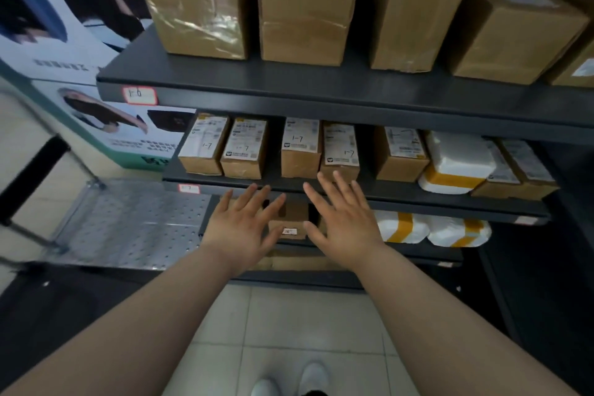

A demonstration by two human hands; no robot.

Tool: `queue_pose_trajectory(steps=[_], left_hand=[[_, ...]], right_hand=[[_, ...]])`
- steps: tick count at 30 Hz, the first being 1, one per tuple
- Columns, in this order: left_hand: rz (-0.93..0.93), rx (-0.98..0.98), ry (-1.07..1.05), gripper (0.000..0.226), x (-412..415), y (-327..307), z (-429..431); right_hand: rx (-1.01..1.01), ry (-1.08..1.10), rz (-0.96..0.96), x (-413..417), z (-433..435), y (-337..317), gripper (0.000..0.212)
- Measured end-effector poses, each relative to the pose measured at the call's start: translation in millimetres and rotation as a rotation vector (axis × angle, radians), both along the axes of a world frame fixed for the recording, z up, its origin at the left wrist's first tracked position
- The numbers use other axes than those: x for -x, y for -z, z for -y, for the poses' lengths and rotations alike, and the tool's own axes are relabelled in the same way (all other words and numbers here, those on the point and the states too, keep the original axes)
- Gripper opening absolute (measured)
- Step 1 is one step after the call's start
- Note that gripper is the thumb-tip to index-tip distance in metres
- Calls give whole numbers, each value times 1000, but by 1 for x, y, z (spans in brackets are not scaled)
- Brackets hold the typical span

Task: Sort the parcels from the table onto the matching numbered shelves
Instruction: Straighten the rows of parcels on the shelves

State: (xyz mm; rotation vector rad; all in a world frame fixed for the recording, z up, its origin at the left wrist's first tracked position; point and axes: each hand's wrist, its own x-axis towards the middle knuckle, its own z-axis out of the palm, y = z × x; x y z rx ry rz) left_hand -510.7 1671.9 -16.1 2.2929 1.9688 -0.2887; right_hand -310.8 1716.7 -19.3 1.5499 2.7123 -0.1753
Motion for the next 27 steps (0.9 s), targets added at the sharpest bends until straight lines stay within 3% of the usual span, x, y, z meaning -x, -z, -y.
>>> queue_pose_trajectory(steps=[13, 24, 27], left_hand=[[-39, -66, -158, 63, 51, 10, -19], [-19, -125, -45, 63, 134, 23, -83], [-56, -112, -37, 61, 149, 38, -105]], right_hand=[[2, -99, 35, 45, -36, -5, 64], [-46, 18, 23, 122, -58, 12, 74], [-60, 60, 8, 146, -71, 23, 63]])
